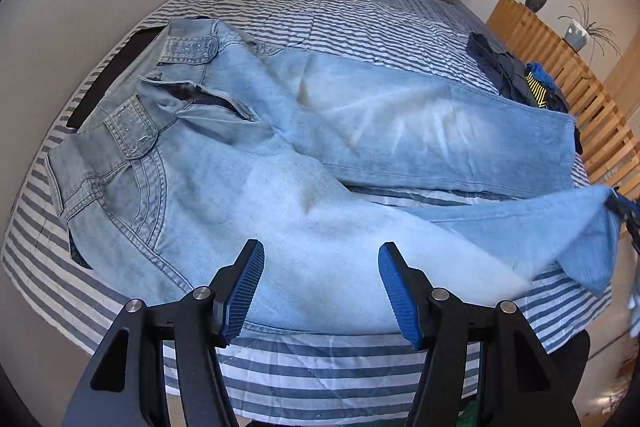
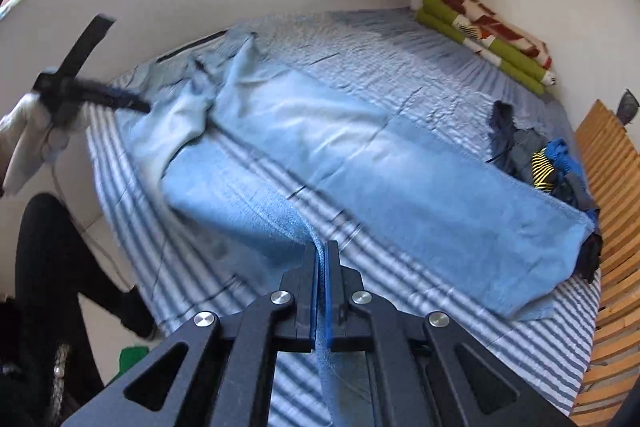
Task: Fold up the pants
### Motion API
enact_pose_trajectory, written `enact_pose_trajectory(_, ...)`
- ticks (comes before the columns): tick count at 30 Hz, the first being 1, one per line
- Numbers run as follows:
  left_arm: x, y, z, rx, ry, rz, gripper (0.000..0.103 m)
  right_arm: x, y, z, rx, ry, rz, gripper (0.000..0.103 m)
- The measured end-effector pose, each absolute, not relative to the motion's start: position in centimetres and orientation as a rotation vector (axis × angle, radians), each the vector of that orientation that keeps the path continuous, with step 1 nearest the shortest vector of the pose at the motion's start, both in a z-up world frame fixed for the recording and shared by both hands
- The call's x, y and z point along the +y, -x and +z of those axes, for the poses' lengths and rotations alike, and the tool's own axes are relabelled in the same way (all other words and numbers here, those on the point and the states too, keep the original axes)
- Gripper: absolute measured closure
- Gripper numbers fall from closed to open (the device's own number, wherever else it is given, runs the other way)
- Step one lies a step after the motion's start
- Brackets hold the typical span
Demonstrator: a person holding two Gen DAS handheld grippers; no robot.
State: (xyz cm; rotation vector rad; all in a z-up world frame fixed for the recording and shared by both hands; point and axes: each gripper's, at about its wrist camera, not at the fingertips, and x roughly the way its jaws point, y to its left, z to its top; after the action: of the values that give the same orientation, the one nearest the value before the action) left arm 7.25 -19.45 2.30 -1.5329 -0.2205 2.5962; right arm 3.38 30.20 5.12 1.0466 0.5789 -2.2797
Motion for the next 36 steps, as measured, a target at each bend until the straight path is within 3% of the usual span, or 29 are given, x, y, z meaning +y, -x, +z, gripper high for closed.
enact_pose_trajectory(3,-17.1,-6.6,1.8,-0.198,1.538,2.572,0.04,29.2,2.5,2.9,0.666,-1.083,-2.428,0.099)
enact_pose_trajectory(5,-15.1,-6.5,1.4,-0.169,1.537,2.538,0.04,28.8,6.7,0.0,0.669,-1.204,-2.422,0.09)
enact_pose_trajectory(8,-11.6,-6.9,0.8,-0.064,1.523,2.479,0.04,30.4,9.8,-1.6,0.462,-1.332,-2.363,0.089)
enact_pose_trajectory(10,-9.4,-7.0,0.1,-0.001,1.528,2.439,0.04,33.1,9.2,-0.1,0.289,-1.297,-2.351,0.085)
enact_pose_trajectory(15,-2.9,-7.1,-1.7,0.068,1.518,2.31,0.039,42.8,3.9,3.9,0.149,-1.186,-2.467,0.07)
enact_pose_trajectory(17,0.2,-7.1,-2.0,0.137,1.483,2.293,0.03,47.4,1.6,3.8,0.079,-1.197,-2.505,0.07)
enact_pose_trajectory(23,7.8,-6.4,-2.1,0.347,1.403,2.29,0.03,54.4,-3.8,-2.0,0.065,-1.436,-2.505,0.066)
enact_pose_trajectory(25,9.2,-6.3,-2.3,0.455,1.385,2.318,0.03,55.7,-4.1,-4.2,-0.016,-1.503,-2.476,0.066)
enact_pose_trajectory(29,9.3,-4.8,-2.9,0.468,1.428,2.334,0.03,56.1,-3.3,-6.9,-0.194,-1.52,-2.387,0.066)
enact_pose_trajectory(30,9.2,-4.4,-3.2,0.471,1.432,2.344,0.032,55.7,-2.7,-7.6,-0.217,-1.536,-2.347,0.066)
enact_pose_trajectory(31,9.0,-4.0,-3.4,0.457,1.444,2.341,0.049,55.3,-2.1,-8.3,-0.223,-1.556,-2.331,0.066)
enact_pose_trajectory(32,8.7,-3.4,-3.9,0.44,1.475,2.327,0.081,54.9,-1.7,-8.8,-0.22,-1.564,-2.335,0.066)
enact_pose_trajectory(33,8.4,-3.1,-4.2,0.423,1.504,2.325,0.091,54.5,-1.5,-9.0,-0.224,-1.555,-2.333,0.066)
enact_pose_trajectory(34,8.0,-2.9,-4.3,0.393,1.514,2.324,0.096,54.1,-1.4,-9.0,-0.233,-1.538,-2.329,0.067)
enact_pose_trajectory(35,7.7,-2.9,-4.3,0.372,1.511,2.318,0.1,53.9,-1.6,-8.7,-0.239,-1.516,-2.351,0.075)
enact_pose_trajectory(36,7.4,-3.2,-4.1,0.363,1.497,2.323,0.1,53.8,-1.9,-8.2,-0.245,-1.491,-2.368,0.091)
